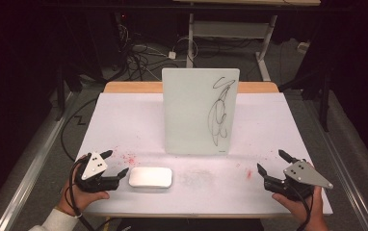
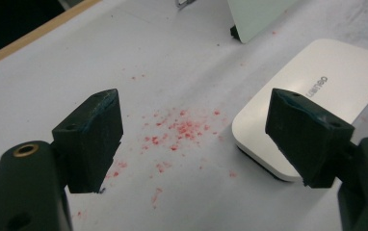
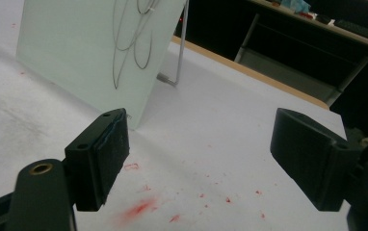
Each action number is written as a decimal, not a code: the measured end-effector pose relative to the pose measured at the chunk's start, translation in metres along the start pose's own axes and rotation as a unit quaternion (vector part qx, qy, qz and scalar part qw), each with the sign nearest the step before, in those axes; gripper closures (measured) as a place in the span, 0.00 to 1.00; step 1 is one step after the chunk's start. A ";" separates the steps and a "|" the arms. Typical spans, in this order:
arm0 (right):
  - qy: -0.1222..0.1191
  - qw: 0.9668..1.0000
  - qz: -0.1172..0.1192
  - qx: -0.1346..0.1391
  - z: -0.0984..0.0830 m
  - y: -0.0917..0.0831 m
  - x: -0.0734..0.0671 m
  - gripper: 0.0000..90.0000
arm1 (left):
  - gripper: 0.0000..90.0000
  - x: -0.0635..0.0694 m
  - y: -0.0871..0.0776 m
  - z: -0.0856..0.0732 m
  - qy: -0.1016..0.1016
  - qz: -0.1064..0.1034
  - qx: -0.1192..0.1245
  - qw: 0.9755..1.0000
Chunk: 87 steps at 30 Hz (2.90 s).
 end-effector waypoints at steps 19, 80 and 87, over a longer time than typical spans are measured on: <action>-0.012 0.999 0.038 -0.030 -0.005 0.008 -0.007 0.24 | 0.22 0.008 -0.007 0.029 0.044 -0.084 -0.066 0.993; -0.047 0.993 0.090 -0.055 -0.014 0.021 -0.023 0.27 | 0.30 0.034 0.108 0.078 0.184 -0.272 -0.282 0.902; -0.046 0.994 0.089 -0.052 -0.013 0.020 -0.022 0.27 | 0.32 0.034 0.104 0.078 0.185 -0.256 -0.275 0.908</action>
Point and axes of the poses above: each handheld gripper's, and its own axes: y roughly forward along the jaws, z roughly out of its top, x roughly to its right, the point moved 1 cm from there along y, roughly forward along the jaws, and after that the axes turned 8 degrees about -z, right-handed, at the moved point
